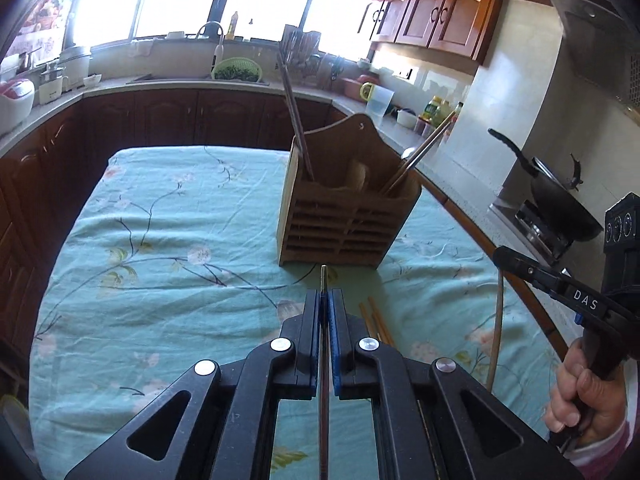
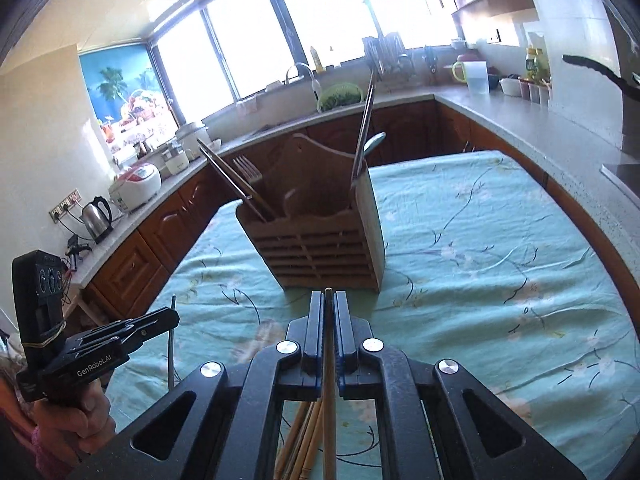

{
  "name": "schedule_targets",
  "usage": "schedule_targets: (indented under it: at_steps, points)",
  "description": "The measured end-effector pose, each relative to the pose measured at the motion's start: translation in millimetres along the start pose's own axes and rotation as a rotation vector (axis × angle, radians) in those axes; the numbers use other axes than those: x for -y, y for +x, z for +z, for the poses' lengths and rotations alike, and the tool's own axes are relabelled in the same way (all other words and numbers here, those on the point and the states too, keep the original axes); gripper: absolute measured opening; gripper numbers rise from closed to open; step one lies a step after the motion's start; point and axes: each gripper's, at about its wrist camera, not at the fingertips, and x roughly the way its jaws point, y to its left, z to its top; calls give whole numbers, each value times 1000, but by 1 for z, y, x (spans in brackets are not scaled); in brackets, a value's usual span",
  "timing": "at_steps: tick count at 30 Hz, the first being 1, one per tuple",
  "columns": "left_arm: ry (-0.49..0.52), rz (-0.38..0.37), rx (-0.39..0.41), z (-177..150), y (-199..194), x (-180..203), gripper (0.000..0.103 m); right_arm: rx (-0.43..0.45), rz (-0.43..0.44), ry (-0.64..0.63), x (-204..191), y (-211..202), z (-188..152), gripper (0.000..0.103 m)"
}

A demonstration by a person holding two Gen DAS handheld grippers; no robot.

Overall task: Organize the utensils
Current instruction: 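Lift both chopsticks, carry them to the holder and insert them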

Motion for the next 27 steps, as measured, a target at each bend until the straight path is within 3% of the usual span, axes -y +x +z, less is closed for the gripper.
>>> schedule_targets:
  at_steps: [11,27]
  points:
    - [6,-8,148,7,-71,3,3,168,12,-14,-5,-51,40,4]
    - [5,-6,203,24,-66,1,3,230,19,-1,2,-56,61,4]
